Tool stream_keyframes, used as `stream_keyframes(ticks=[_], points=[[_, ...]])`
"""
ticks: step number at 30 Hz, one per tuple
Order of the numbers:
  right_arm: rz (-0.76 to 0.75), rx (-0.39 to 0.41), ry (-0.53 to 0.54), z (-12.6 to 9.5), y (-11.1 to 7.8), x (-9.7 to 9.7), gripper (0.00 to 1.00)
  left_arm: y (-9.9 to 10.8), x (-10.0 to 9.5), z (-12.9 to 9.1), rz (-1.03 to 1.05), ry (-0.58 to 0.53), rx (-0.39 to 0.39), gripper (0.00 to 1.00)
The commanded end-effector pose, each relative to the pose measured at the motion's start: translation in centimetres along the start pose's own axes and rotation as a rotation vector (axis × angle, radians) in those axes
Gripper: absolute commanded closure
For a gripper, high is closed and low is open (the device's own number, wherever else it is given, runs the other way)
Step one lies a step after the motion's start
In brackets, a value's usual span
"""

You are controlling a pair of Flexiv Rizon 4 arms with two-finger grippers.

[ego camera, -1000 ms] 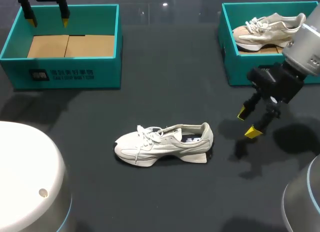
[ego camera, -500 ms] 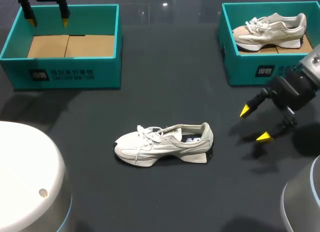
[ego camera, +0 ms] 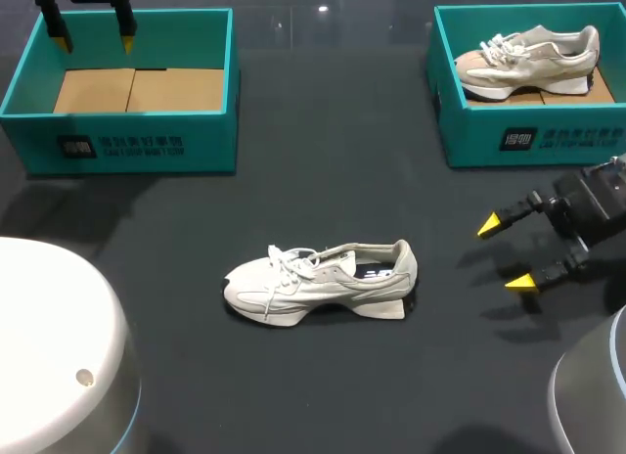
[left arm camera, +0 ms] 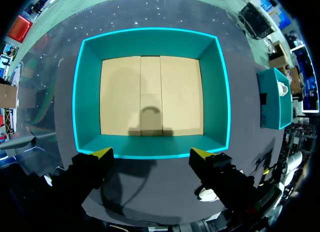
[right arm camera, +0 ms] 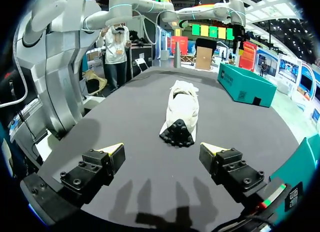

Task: Take the shoe out of the shoebox, open the shoe tongue, remove and reinsert the insole, then place the shoe into the shoebox

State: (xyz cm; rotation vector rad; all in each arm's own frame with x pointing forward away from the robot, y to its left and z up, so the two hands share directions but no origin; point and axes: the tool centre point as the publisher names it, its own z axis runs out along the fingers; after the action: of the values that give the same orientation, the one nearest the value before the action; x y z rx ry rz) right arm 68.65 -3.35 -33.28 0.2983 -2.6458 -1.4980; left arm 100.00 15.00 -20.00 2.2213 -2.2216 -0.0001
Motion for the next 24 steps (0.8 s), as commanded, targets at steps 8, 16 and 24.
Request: stream_keyframes(ticks=[8,16,24], points=[[0.128,-0.042,-0.145,1.8,-2.8,-0.9,0.0,0.0,0.0,0.0,0.0,0.0,0.0,0.0],[0.149,-0.051,-0.156,1.9,-3.2,-0.9,0.0,0.0,0.0,0.0,0.0,0.0,0.0,0.0],[0.154,-0.065,-0.156,3.5,-3.0,-1.4,0.0,0.0,0.0,0.0,0.0,0.0,0.0,0.0]])
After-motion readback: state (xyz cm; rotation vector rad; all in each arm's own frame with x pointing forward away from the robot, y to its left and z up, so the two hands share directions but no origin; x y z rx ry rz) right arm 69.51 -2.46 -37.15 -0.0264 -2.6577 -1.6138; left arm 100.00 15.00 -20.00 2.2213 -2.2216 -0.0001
